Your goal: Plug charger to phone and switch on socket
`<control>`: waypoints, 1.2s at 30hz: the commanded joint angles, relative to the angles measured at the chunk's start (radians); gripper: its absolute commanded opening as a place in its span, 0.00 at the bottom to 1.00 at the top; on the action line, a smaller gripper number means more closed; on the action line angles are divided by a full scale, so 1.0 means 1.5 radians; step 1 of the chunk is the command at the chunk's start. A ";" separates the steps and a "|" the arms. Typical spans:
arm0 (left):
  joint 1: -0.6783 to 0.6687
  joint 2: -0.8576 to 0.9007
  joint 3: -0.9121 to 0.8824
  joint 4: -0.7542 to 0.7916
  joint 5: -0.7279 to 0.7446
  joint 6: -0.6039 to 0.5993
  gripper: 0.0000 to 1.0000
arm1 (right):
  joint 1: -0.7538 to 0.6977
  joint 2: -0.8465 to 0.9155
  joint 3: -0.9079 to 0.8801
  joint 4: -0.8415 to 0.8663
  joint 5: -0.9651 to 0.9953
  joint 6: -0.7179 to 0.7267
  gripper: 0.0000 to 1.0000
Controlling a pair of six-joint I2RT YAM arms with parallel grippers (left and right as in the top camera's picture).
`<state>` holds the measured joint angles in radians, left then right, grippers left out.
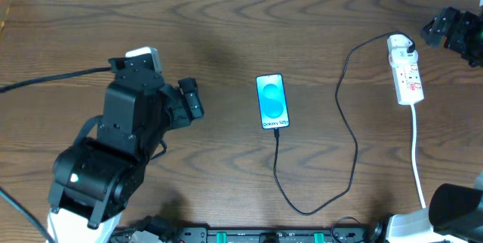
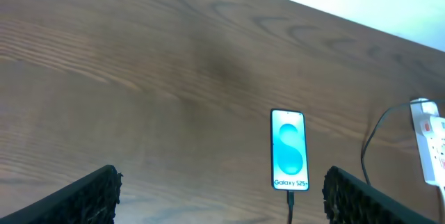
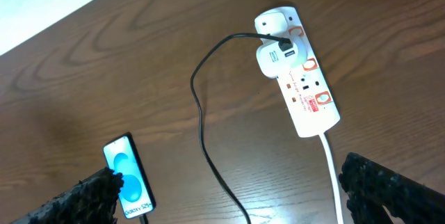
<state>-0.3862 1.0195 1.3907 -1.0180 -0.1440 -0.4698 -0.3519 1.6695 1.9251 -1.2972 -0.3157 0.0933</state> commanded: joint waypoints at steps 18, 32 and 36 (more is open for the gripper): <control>0.105 -0.353 -0.480 0.504 -0.017 0.006 0.93 | 0.003 -0.006 0.003 -0.001 0.005 0.005 0.99; 0.167 -0.525 -0.901 1.076 -0.015 0.006 0.93 | 0.003 -0.006 0.003 -0.001 0.005 0.005 0.99; 0.199 -0.581 -0.924 1.030 -0.015 0.006 0.93 | 0.003 -0.006 0.003 -0.001 0.005 0.005 0.99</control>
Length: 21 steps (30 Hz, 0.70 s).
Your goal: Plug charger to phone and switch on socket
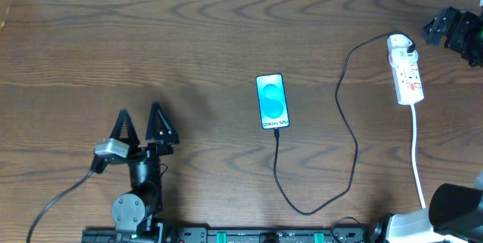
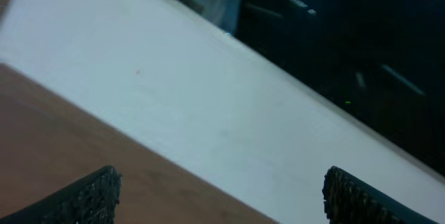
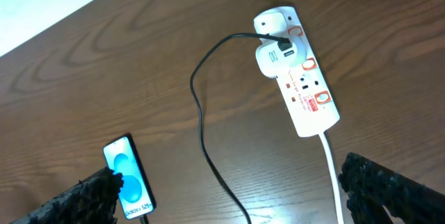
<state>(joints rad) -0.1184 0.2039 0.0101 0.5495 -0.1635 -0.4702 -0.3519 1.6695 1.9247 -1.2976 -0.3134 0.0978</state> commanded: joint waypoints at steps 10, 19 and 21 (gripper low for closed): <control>0.069 -0.135 -0.004 -0.218 -0.006 0.012 0.93 | 0.003 -0.006 0.003 -0.001 0.003 0.002 0.99; 0.069 -0.135 -0.004 -0.328 -0.008 0.020 0.93 | 0.003 -0.006 0.003 -0.001 0.003 0.002 0.99; 0.069 -0.135 -0.004 -0.354 -0.009 0.022 0.93 | 0.003 -0.006 0.003 -0.001 0.003 0.002 0.99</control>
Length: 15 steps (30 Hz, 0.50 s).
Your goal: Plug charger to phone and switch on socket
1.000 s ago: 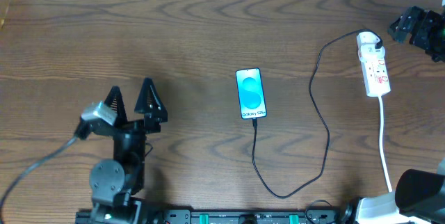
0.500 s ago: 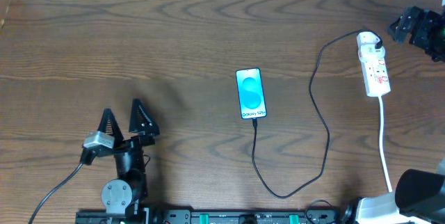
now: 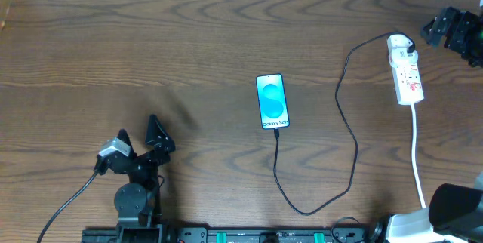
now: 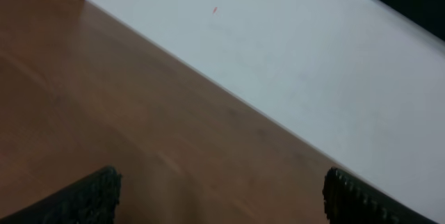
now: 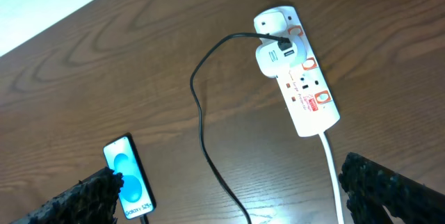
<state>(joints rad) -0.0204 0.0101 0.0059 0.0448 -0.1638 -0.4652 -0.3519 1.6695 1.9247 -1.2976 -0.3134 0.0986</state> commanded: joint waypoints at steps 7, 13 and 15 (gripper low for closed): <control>0.003 -0.006 -0.001 -0.070 -0.001 0.056 0.93 | 0.003 -0.006 0.003 -0.001 0.003 0.001 0.99; 0.003 -0.006 -0.001 -0.073 0.024 0.117 0.93 | 0.003 -0.006 0.003 -0.001 0.003 0.001 0.99; 0.003 -0.006 -0.001 -0.076 0.056 0.180 0.93 | 0.003 -0.006 0.003 -0.001 0.003 0.001 0.99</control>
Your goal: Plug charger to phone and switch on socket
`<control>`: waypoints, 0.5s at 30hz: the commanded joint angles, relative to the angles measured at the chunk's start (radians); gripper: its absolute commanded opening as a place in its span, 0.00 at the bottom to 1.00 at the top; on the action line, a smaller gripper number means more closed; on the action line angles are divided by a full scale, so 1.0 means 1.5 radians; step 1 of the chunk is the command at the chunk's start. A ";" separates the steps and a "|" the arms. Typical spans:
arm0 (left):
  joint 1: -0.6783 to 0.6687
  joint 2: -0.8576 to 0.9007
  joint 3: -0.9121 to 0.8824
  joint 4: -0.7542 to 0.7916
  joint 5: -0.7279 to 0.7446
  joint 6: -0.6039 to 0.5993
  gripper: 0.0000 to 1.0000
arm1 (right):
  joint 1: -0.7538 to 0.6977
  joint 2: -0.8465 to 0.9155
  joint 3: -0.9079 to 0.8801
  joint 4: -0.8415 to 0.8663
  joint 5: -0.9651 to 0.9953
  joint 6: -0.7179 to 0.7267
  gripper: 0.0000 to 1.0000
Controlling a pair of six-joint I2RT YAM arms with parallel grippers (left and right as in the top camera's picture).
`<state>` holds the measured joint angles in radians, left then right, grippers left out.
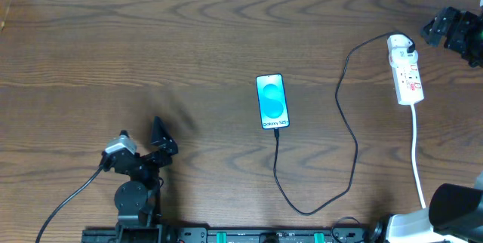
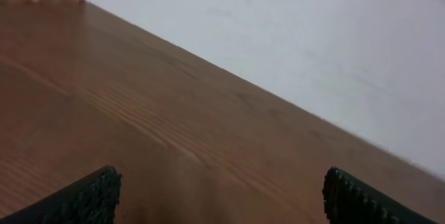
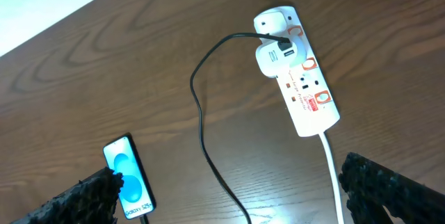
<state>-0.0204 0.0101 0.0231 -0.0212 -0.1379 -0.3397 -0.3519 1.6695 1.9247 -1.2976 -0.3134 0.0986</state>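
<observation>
The phone (image 1: 272, 101) lies face up mid-table with its screen lit; it also shows in the right wrist view (image 3: 128, 179). A black cable (image 1: 348, 152) is plugged into the phone's near end, loops toward the table front and runs up to a white charger (image 3: 272, 57). The charger sits in the white socket strip (image 1: 406, 73) at the far right. My left gripper (image 1: 142, 140) is folded back at the front left, open and empty, far from the phone. My right gripper (image 1: 445, 30) hovers open and empty just right of the strip's far end.
The strip's white lead (image 1: 417, 160) runs toward the front right edge. The left wrist view holds only bare wooden table (image 2: 174, 126) and a white wall (image 2: 292, 50) beyond the far edge. My left fingers (image 2: 83, 200) frame nothing.
My left gripper has tipped a little further down, so its camera shows more table and less wall. The phone, cable, strip and right arm have not moved.
My left arm was stretched over the table left of the phone, open and facing it. It then stood folded at the front left with the gripper pointing up past the wall, and has since tilted toward the table. The phone stayed plugged and lit, the right arm still.
</observation>
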 commanded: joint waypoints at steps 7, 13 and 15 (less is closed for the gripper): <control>0.003 -0.006 -0.013 -0.036 0.087 0.214 0.93 | 0.003 -0.006 0.003 -0.001 0.003 0.001 0.99; 0.003 -0.006 -0.013 -0.035 0.087 0.214 0.93 | 0.003 -0.006 0.003 -0.001 0.003 0.001 0.99; 0.003 -0.006 -0.013 -0.035 0.087 0.214 0.93 | 0.003 -0.006 0.003 -0.001 0.003 0.001 0.99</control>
<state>-0.0204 0.0101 0.0273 -0.0380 -0.0223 -0.0505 -0.3519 1.6695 1.9247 -1.2976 -0.3134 0.0986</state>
